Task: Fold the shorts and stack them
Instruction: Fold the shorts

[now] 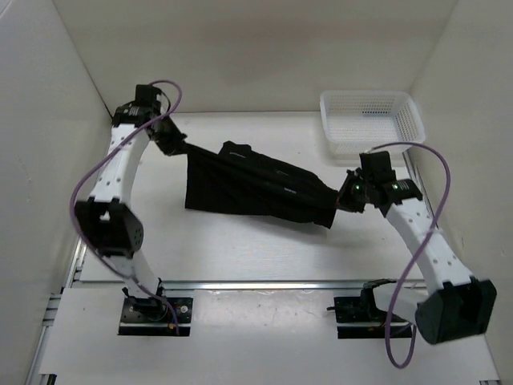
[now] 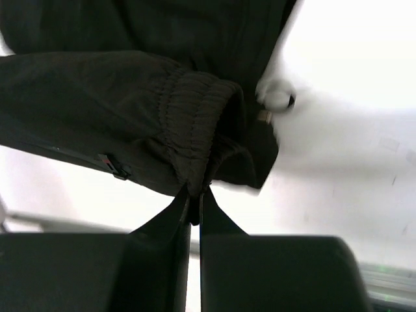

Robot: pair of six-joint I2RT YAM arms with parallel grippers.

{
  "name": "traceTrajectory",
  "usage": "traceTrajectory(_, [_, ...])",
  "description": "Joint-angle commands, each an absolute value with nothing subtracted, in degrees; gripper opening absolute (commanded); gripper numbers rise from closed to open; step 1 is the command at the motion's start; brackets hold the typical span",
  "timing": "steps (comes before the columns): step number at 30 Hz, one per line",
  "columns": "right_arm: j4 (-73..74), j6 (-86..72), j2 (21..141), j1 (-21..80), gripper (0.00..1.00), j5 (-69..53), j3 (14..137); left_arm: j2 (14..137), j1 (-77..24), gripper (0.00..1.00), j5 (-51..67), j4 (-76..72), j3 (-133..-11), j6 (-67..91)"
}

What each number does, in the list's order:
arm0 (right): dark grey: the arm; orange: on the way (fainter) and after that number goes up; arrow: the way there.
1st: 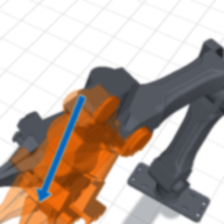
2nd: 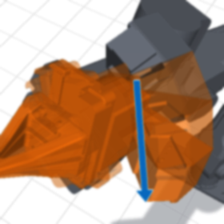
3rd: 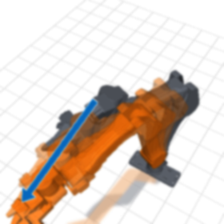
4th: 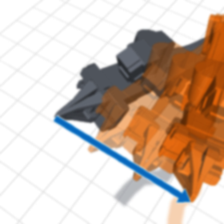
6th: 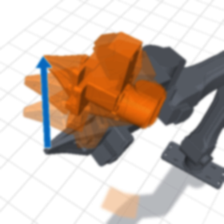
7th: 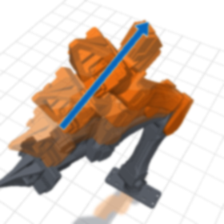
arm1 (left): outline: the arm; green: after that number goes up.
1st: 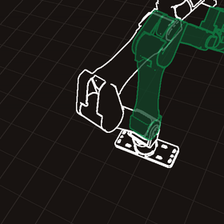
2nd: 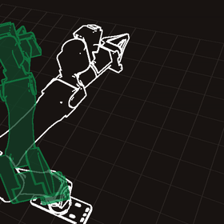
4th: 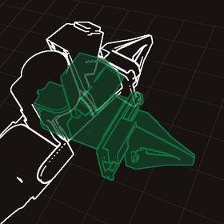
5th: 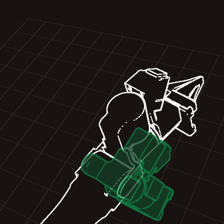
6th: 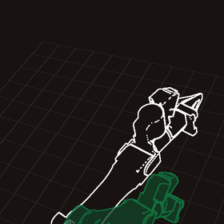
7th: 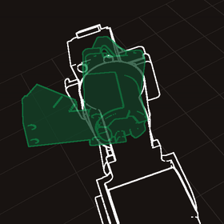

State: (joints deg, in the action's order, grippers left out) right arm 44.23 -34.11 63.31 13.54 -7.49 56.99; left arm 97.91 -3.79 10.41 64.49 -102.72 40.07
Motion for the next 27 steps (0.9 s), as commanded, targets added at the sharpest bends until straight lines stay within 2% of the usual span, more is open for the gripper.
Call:
traceTrajectory(1, [43.3, -30.1, 69.9, 12.4, 0.0, 2.5, 61.7, 105.5, -3.7, 0.1, 4.3, 60.3, -113.8, 38.0])
traceTrajectory(10, [39.6, -27.4, 86.5, 11.3, 0.0, 5.1, 72.0, 128.8, -6.6, 0.1, 8.1, 61.5, -142.8, 37.4])
traceTrajectory(14, [36.7, -27.4, 94.3, 9.9, 0.0, 6.5, 75.9, 137.8, -7.1, 0.1, 12.2, 57.3, -150.9, 38.1])
traceTrajectory(15, [36.7, -27.4, 95.7, 9.2, 0.11, 6.5, 78.4, 139.5, -7.6, 0.1, 12.2, 54.8, -152.6, 38.1])
traceTrajectory(16, [36.7, -27.4, 97.8, 9.2, 0.31, 6.5, 79.9, 142.7, -7.6, 0.1, 12.7, 54.1, -154.7, 38.1])
traceTrajectory(17, [36.7, -27.4, 98.4, 8.7, 0.48, 6.5, 81.2, 144.0, -7.6, 0.21, 14.2, 53.5, -158.3, 38.1])
traceTrajectory(18, [36.7, -27.4, 98.4, 8.7, 0.69, 6.5, 82.2, 144.7, -7.6, 0.67, 15.0, 53.0, -159.2, 38.1])
traceTrajectory(19, [37.3, -26.9, 97.4, 8.7, 0.77, 7.2, 82.2, 144.1, -7.6, 1.0, 15.0, 53.0, -159.3, 37.1])
traceTrajectory(21, [37.3, -26.9, 95.6, 8.7, 0.91, 7.8, 81.0, 140.9, -7.6, 1.0, 13.6, 53.0, -155.2, 34.0])
traceTrajectory(22, [37.9, -26.9, 93.6, 8.7, 0.93, 8.4, 80.1, 136.5, -7.6, 1.0, 12.8, 53.0, -152.7, 32.9])
traceTrajectory(25, [37.9, -26.9, 89.1, 8.7, 0.94, 7.3, 74.5, 129.0, -6.4, 1.0, 12.3, 53.0, -138.4, 30.1])
traceTrajectory(27, [37.9, -26.9, 86.8, 8.7, 0.92, 4.8, 70.9, 121.2, -5.6, 1.0, 12.4, 53.0, -125.5, 28.9])
